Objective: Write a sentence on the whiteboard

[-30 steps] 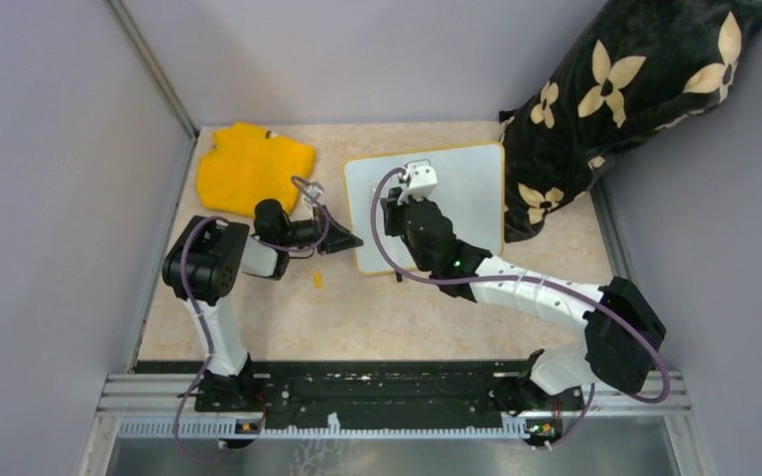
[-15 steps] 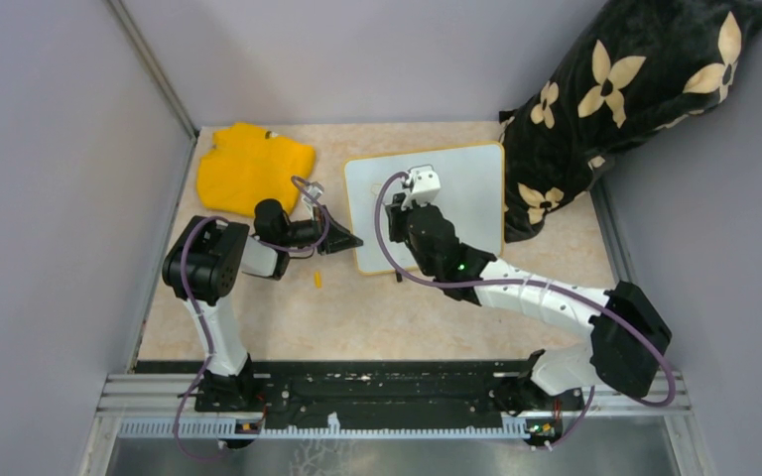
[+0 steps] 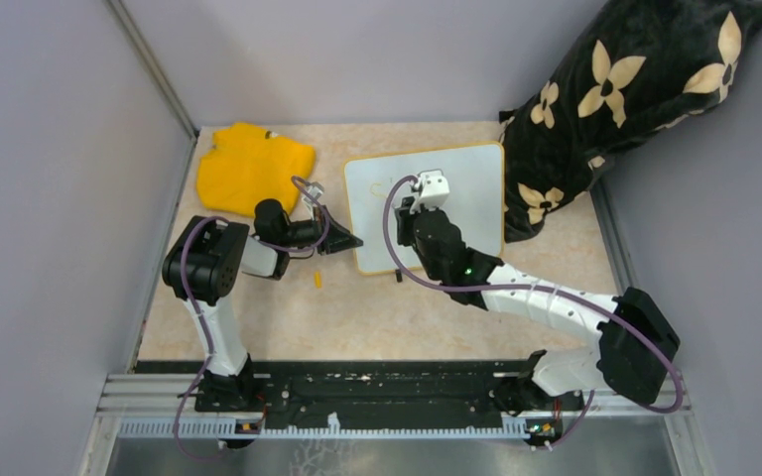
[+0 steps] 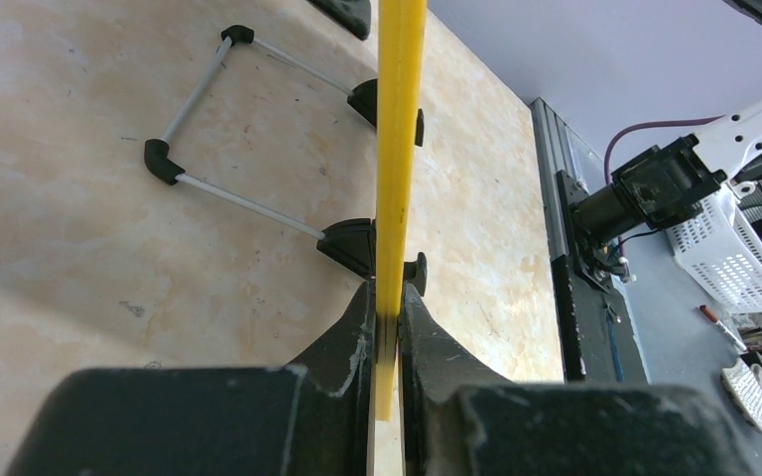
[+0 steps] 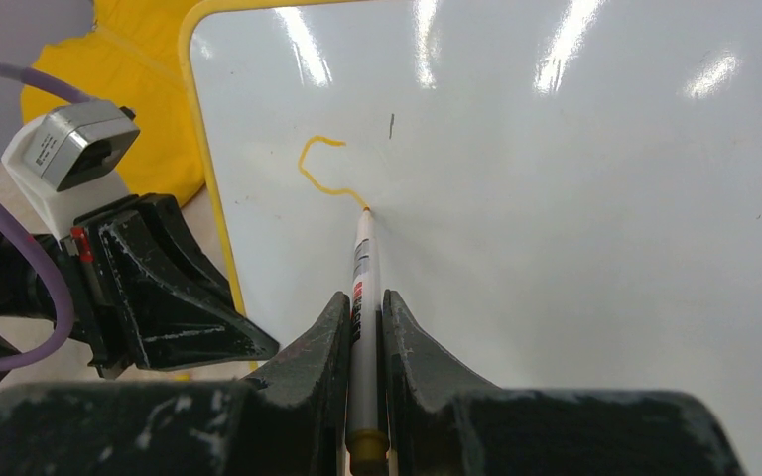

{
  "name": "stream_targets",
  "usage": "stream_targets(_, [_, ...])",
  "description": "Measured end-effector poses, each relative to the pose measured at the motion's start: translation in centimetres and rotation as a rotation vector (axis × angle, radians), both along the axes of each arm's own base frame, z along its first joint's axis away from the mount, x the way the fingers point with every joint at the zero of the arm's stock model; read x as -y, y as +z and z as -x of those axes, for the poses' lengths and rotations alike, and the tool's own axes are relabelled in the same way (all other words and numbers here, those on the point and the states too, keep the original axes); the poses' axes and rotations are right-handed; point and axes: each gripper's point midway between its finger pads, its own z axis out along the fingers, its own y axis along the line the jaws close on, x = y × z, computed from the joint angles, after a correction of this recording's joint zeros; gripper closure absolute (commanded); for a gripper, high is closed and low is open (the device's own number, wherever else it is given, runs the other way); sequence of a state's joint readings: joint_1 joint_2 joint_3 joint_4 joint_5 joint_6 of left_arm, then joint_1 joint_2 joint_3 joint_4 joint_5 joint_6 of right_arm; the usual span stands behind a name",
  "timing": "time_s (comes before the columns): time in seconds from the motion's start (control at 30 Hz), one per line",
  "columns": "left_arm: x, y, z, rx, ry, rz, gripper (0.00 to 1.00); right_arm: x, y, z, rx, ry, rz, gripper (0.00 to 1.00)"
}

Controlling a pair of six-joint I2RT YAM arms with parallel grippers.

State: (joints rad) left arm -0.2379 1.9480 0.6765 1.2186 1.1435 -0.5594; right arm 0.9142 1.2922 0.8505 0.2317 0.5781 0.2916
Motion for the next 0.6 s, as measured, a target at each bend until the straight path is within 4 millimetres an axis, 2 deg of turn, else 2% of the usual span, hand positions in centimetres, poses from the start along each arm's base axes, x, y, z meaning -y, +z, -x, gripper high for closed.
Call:
stream_targets(0.17, [0.0,0.0,0.0,-0.001,0.000,0.000,1.00,-0.1,-0.3,0.2,-0.007,0.015,0.003,1.00])
stream_targets(0.6, [0.0,0.0,0.0,-0.001,0.000,-0.002,1.00,-2.3,-1.7,1.1,-0.053,0.142,0.013,1.00])
